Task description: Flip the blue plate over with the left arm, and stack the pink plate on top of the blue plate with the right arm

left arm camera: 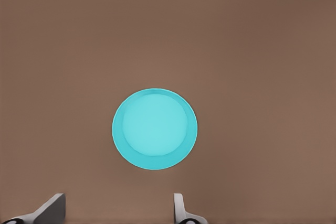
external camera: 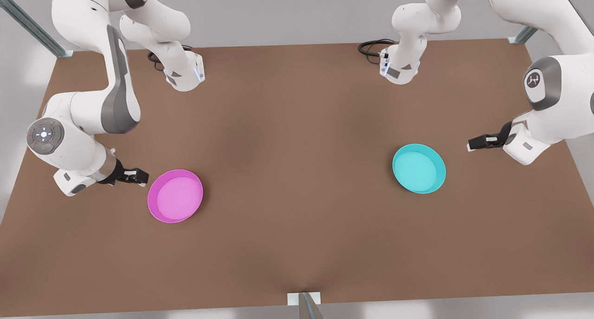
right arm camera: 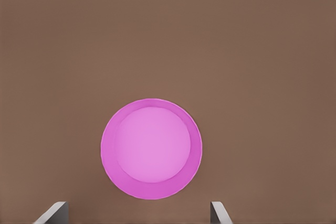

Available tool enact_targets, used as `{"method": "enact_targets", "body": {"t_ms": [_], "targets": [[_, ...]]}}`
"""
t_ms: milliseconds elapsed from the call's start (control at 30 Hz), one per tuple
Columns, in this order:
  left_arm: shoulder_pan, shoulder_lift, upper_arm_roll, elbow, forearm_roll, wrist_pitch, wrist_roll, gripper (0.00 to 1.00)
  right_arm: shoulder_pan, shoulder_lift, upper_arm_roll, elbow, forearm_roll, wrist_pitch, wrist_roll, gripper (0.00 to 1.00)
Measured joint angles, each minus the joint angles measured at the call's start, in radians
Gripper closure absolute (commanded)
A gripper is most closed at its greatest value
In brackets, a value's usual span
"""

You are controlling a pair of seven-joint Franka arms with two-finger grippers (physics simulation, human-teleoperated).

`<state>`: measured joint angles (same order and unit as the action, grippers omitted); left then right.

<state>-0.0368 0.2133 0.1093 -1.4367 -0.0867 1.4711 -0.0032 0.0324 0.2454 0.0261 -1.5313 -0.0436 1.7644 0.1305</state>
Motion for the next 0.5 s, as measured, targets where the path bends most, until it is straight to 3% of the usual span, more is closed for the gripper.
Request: {"method": "enact_targets", "body": {"t_ms": [100, 167, 267, 500], "targets": [[0.032, 0.014, 0.000, -0.096, -0.005, 0.005, 0.078, 0.00, 0.020, 0.008, 0.001, 0.006, -0.010, -0.043, 0.000, 0.00], [0.117, 0.087, 0.001, -0.255, -0.046, 0.120, 0.329, 0.00, 0.041, 0.015, 0.002, 0.006, -0.013, -0.062, -0.008, 0.00], [0.120, 0.113, 0.001, -0.420, -0.123, 0.351, 0.460, 0.00, 0.049, 0.029, 0.002, 0.004, -0.021, -0.158, -0.014, 0.00], [0.159, 0.172, 0.001, -0.538, -0.254, 0.594, 0.595, 0.00, -0.088, 0.127, 0.000, 0.006, -0.007, -0.157, -0.191, 0.00]]}}
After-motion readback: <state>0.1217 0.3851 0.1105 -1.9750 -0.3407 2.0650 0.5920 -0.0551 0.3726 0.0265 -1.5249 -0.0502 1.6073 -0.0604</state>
